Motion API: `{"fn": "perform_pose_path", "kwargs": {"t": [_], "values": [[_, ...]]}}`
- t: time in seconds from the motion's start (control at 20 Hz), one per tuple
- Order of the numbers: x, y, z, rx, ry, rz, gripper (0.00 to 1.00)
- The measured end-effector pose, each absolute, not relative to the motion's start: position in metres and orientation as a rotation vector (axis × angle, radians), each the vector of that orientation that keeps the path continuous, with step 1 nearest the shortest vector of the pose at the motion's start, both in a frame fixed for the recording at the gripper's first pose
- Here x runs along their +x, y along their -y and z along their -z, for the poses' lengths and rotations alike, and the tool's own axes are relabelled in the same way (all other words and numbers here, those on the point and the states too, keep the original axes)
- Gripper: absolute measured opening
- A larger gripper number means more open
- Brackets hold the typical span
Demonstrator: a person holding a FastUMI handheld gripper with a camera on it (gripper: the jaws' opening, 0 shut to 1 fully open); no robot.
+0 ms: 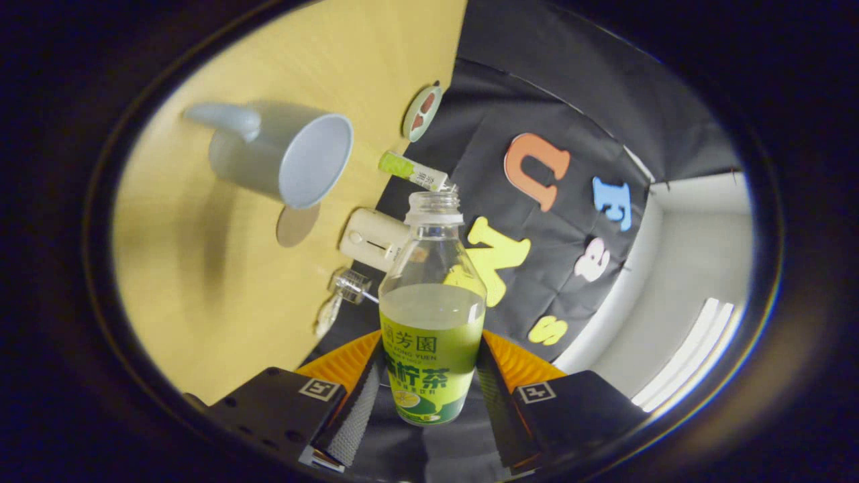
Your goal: Take the bottle from table, then pour the juice into the cup, finally place the bottle on the coaster
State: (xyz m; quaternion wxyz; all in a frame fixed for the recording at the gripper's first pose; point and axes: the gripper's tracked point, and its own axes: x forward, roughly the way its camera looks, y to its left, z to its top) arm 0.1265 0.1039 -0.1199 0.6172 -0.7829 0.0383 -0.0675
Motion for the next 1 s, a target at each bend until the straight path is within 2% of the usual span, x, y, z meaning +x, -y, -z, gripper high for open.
{"fn": "perform_pose_path", "kwargs": {"t": [0.5, 0.75, 1.0], "values": [[0.14, -0.116, 0.117, -1.076, -0.212, 0.038, 0.81], [0.169, -0.117, 0.131, -0.663, -0.332, -0.065, 0.81], [0.209, -0.129, 0.156, -0.314, -0.364, -0.161, 0.81]]}}
